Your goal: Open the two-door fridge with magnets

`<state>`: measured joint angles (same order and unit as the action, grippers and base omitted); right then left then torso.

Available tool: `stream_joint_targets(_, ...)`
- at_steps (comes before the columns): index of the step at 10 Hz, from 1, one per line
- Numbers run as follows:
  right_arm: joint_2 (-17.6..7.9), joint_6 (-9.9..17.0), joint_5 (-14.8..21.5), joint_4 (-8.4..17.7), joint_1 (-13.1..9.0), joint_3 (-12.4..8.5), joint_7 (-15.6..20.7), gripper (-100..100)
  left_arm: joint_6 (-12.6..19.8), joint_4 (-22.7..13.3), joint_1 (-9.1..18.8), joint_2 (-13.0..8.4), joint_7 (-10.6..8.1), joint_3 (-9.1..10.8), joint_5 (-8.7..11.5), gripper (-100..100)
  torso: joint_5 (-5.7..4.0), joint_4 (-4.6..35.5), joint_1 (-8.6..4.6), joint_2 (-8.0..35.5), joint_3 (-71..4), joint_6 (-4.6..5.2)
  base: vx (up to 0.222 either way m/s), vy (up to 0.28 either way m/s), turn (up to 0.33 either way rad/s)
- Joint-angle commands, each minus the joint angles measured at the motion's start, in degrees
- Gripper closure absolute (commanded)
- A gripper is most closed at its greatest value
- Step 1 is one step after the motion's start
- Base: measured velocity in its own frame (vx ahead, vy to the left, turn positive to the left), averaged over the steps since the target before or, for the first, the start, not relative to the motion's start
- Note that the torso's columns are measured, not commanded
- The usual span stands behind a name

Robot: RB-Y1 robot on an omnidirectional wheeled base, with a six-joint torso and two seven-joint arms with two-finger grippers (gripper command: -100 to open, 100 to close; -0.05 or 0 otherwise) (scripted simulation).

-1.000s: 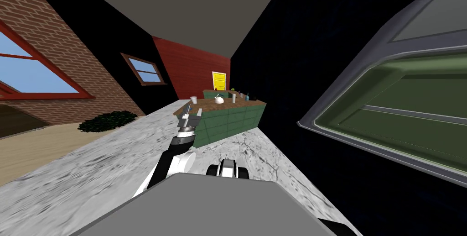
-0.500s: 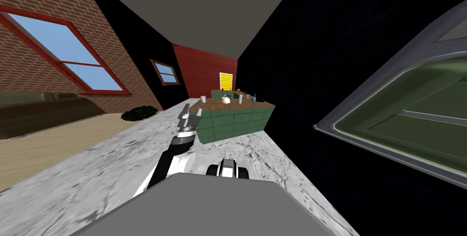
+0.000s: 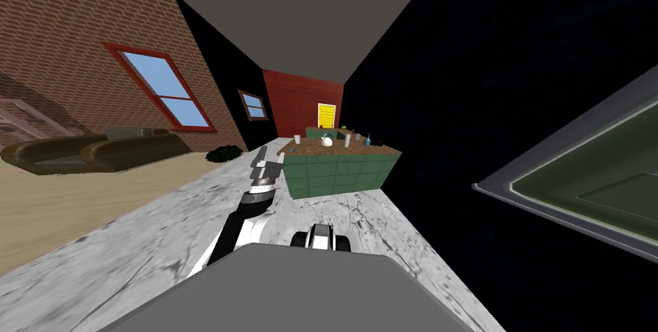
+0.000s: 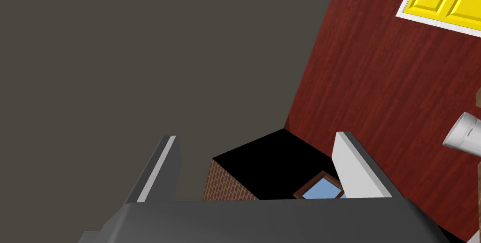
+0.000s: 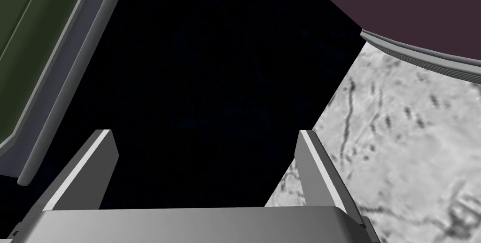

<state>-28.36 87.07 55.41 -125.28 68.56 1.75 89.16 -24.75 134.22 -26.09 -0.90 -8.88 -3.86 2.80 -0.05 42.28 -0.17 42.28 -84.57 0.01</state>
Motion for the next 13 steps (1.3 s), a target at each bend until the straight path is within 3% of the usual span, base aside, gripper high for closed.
stream_joint_targets(1,0.09,-4.02,-4.07,4.11,3.21,0.49,-4.3,-100,0.0,0.0,0.01,0.01,0.0,-0.02,0.0,0,0.09,0.01,0.36,0.03,0.02,-0.05,0.006,0.098,0.439)
stream_joint_targets(4,0.09,-4.93,-4.07,9.03,3.21,0.49,-8.05,-100,0.0,0.0,0.0,0.0,0.0,0.0,0.0,0,0.0,0.01,-0.02,0.03,0.02,0.06,0.005,0.023,0.1)
stream_joint_targets(5,0.11,-7.95,-7.18,10.96,6.01,0.84,-10.37,-100,0.0,0.0,0.0,0.0,0.0,0.0,0.0,0,0.0,0.01,-0.02,0.04,0.03,0.02,0.003,0.074,0.333)
stream_joint_targets(7,0.11,-9.91,-8.25,15.34,6.61,0.84,-13.34,-100,0.0,0.0,0.01,0.01,0.0,-0.01,0.0,0,0.12,-0.01,0.38,-0.04,-0.02,-0.03,0.017,0.079,0.349)
stream_joint_targets(9,0.11,-9.91,-8.25,17.23,6.61,0.84,-15.75,-100,0.0,0.0,0.0,0.0,0.0,0.0,0.0,0,0.01,0.01,0.0,0.03,0.02,0.04,0.003,0.007,0.013)
stream_joint_targets(10,0.13,-12.82,-11.29,19.62,9.39,1.19,-17.69,-100,0.0,0.0,0.0,0.0,0.0,0.0,0.0,0,-0.01,0.02,-0.02,0.06,0.04,0.01,0.018,0.073,0.339)
stream_joint_targets(12,0.13,-14.89,-12.42,24.56,10.01,1.19,-21.07,-100,0.0,0.0,0.01,0.01,0.0,-0.01,0.0,0,0.12,-0.02,0.37,-0.06,-0.04,-0.01,0.026,0.077,0.336)
stream_joint_targets(13,0.13,-14.89,-12.42,25.43,10.01,1.19,-22.8,-100,0.0,0.0,0.0,0.0,0.0,-0.01,0.0,0,0.08,-0.01,0.17,0.0,-0.02,0.0,0.002,0.016,0.088)
